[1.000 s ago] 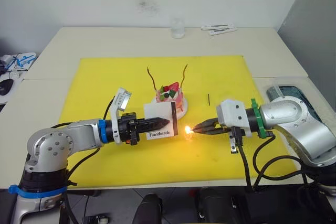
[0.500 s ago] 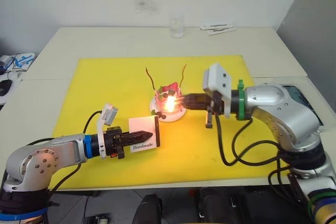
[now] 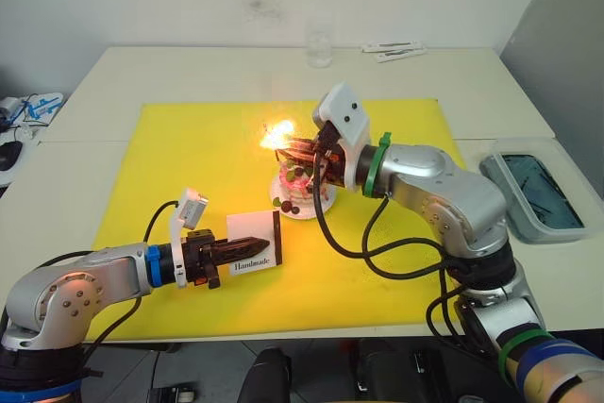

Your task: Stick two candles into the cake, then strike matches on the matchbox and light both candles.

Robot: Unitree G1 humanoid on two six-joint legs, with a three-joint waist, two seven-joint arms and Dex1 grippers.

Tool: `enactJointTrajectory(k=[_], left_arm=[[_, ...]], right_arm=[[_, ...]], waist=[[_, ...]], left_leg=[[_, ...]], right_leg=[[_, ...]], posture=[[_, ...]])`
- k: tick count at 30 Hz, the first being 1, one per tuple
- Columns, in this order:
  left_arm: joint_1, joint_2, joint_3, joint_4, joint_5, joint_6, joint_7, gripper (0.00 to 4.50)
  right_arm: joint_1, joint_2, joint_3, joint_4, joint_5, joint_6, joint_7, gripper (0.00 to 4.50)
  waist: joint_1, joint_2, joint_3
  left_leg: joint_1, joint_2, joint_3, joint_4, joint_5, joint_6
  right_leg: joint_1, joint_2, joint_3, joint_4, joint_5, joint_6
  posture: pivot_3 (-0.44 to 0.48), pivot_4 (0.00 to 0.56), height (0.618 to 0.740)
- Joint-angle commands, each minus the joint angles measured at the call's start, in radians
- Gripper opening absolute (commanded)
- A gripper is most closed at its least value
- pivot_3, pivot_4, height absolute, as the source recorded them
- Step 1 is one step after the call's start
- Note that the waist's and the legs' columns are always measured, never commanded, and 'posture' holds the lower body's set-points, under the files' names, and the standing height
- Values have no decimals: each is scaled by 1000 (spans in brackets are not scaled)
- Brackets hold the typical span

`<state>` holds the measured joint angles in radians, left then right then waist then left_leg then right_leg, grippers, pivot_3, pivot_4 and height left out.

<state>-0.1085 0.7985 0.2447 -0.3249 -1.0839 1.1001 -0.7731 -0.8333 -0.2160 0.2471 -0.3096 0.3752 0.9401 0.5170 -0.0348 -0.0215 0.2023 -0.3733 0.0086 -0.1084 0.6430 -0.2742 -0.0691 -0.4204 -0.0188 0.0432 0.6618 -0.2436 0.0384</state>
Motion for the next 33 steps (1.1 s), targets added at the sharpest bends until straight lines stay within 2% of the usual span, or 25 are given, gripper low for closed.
enactJointTrajectory(k=[1, 33], left_arm=[[-7, 4, 8, -16, 7, -22, -18, 0], [-41, -13, -1, 3, 18, -20, -30, 0]], right_arm=[[-40, 22, -37, 2, 3, -10, -23, 12], [-86, 44, -20, 39, 8, -14, -8, 12]], waist=[[-1, 0, 0], [-6, 0, 0]], left_leg=[[-1, 0, 0, 0, 0, 0], [-2, 0, -1, 0, 0, 0]], right_leg=[[-1, 0, 0, 1, 0, 0], [-2, 0, -1, 1, 1, -2]], posture=[[0, 150, 740], [0, 150, 740]])
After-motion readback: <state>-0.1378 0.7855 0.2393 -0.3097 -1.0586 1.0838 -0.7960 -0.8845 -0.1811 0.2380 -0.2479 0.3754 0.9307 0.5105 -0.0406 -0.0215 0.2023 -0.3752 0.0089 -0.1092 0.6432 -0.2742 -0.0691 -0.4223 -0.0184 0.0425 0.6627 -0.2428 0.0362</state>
